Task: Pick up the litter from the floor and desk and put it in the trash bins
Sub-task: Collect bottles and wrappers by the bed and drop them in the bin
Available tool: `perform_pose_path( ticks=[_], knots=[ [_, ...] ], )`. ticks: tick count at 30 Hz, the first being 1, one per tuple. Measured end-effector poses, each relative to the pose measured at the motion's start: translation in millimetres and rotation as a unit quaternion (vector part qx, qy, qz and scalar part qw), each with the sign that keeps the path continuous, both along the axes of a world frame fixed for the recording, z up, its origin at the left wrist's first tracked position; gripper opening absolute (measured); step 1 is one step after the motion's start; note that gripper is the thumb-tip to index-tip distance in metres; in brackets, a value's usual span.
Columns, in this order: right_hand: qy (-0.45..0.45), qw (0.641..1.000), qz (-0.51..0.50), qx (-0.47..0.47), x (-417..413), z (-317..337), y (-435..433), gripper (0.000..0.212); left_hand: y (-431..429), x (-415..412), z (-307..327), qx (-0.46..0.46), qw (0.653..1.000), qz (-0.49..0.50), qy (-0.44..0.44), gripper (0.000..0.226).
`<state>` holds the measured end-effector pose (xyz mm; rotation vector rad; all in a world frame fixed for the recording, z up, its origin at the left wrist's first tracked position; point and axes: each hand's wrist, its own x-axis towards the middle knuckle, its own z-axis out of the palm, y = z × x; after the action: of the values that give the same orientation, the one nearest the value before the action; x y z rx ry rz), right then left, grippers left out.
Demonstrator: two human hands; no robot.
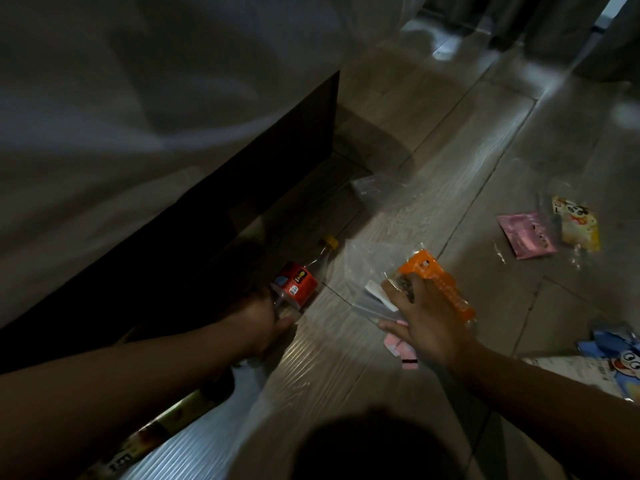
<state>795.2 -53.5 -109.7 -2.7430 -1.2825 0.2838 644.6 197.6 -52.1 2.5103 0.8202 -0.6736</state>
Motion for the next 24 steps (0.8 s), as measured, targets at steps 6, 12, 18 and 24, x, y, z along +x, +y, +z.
perform_pose_path(
  ticks=[6,12,18,24],
  knots=[
    [0.009,1.0,-0.006,0.001,4.2,-0.8,1.7,0.054,0.2,6.3,-1.8,0.014,1.0,-0.004,0.003,0.073],
    [0.032,0.999,-0.006,0.012,10.8,0.5,6.9,0.051,0.3,9.8,-4.5,0.015,1.0,-0.003,0.007,0.073],
    [0.098,0.995,-0.018,0.022,26.7,6.4,20.2,0.031,-0.1,12.7,-5.1,-0.005,1.0,0.009,0.015,0.072],
    [0.123,0.983,-0.108,0.082,24.0,16.4,27.3,0.016,-1.0,14.3,-3.1,-0.001,1.0,0.006,0.012,0.074]
  ],
)
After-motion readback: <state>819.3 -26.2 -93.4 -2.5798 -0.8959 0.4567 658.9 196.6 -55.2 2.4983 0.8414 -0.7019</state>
